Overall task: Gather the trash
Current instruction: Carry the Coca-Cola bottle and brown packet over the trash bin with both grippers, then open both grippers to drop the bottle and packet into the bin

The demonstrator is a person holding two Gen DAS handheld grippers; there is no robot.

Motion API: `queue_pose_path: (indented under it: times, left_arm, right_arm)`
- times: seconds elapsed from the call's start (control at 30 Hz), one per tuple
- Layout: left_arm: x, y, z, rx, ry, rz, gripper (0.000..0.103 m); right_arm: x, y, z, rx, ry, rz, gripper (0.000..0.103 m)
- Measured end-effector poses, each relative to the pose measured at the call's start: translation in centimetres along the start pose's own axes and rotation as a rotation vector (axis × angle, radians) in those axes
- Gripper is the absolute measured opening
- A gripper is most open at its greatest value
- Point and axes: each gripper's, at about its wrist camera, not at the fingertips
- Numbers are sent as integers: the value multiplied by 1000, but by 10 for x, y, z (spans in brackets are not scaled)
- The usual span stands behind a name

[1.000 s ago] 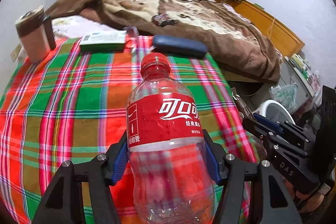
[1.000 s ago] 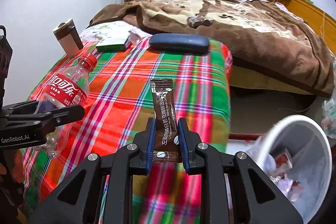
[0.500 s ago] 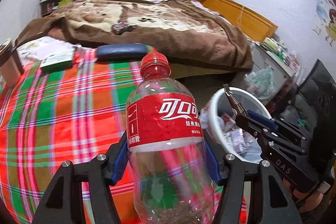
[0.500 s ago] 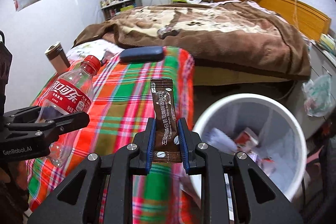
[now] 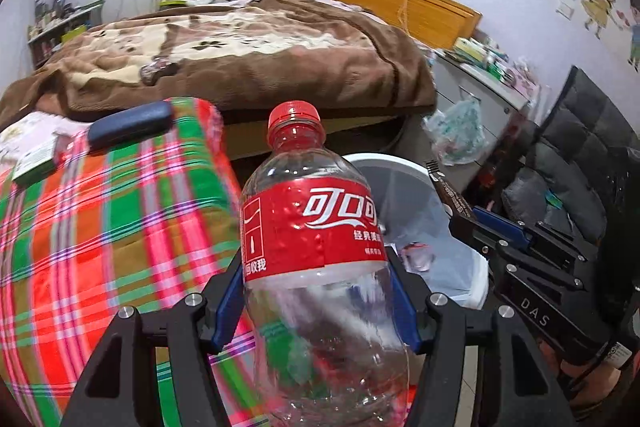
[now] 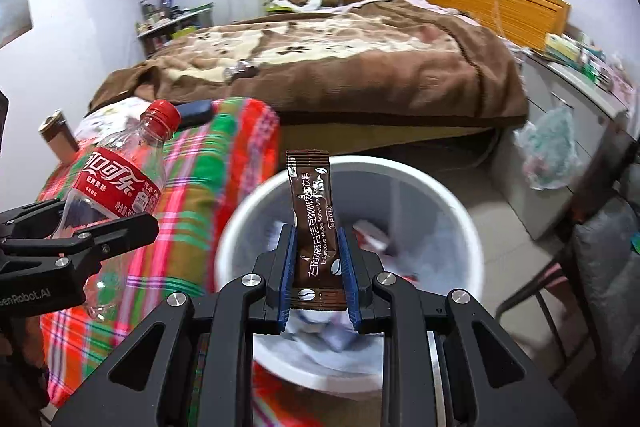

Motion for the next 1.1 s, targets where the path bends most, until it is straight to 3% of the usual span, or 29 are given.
queue_pose_path:
  times: [0.3,0.63,0.9,0.97,1.03,1.1]
  left_arm:
    - [-9,41,38,40,35,-41,63]
    - [-11,84,38,56,26,-109,63]
    - [-13,87,41,40,50,-83,65]
    - [-13,84,41,44,48,-81,67]
    - [-13,81,40,36,47,-72,74]
    - [-11,77,40,28,44,-63,77]
  right_arm:
    - [8,18,31,42,30,-46,22]
    - [14,36,50,71,35,-106,23]
    - [18,41,53,91,38,-134,24]
    - [18,40,54,93,42,-128,28]
    - [19,37,55,85,49,-127,52]
    - [19,34,53,79,44,-118,57]
Point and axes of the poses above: each gripper's, at about its wrist camera, not at the fingertips, and y roughly the way its jaws point, z to its right, x to its underside, and after that the axes turned 1 degree about y, right-handed
